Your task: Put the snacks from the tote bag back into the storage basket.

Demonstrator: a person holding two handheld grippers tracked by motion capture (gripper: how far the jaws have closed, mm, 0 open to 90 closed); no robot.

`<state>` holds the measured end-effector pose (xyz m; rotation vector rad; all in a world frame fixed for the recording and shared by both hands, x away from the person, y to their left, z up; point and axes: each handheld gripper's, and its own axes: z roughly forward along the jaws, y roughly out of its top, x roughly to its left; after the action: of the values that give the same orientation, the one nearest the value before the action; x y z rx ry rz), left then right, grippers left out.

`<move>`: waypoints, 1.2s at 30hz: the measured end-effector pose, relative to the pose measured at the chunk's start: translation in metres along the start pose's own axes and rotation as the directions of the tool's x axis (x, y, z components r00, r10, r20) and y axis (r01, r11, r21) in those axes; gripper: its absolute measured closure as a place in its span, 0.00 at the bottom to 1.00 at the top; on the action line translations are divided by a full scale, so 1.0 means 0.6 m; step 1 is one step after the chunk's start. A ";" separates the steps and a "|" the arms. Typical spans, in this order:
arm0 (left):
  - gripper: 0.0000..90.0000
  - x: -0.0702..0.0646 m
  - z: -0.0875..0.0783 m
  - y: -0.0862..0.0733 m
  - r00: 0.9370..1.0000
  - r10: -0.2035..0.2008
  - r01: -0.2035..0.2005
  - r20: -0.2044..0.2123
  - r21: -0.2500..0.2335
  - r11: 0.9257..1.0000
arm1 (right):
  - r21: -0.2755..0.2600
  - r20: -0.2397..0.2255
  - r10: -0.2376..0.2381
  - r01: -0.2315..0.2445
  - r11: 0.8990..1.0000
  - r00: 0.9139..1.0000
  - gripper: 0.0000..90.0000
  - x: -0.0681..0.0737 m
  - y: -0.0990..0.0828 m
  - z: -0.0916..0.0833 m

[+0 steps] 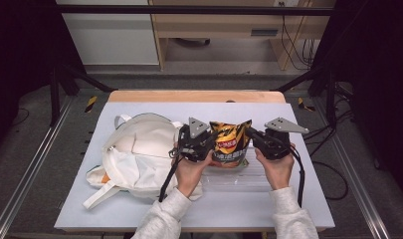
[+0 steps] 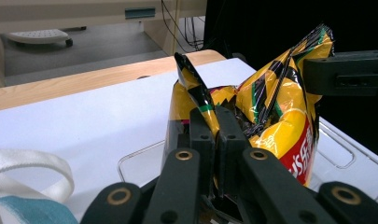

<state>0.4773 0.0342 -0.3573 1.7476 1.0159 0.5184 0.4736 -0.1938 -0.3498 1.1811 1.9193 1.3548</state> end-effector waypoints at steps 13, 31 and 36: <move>0.65 0.027 -0.004 0.003 1.000 0.019 -0.018 0.013 -0.072 0.997 | -0.014 0.071 -0.040 0.041 0.999 0.997 0.93 0.005 -0.006 0.024; 0.47 0.115 -0.091 -0.010 0.996 0.087 -0.084 0.017 -0.115 0.990 | -0.090 0.156 -0.091 0.106 0.990 0.984 0.48 -0.010 -0.003 0.027; 0.44 0.156 -0.121 -0.034 0.997 0.070 -0.068 0.017 -0.093 0.993 | -0.098 0.147 -0.078 0.093 0.991 0.986 0.37 -0.013 -0.007 -0.003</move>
<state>0.4677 0.1539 -0.3574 1.7070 0.9055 0.5817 0.4744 -0.2019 -0.3538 1.1016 1.7561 1.2738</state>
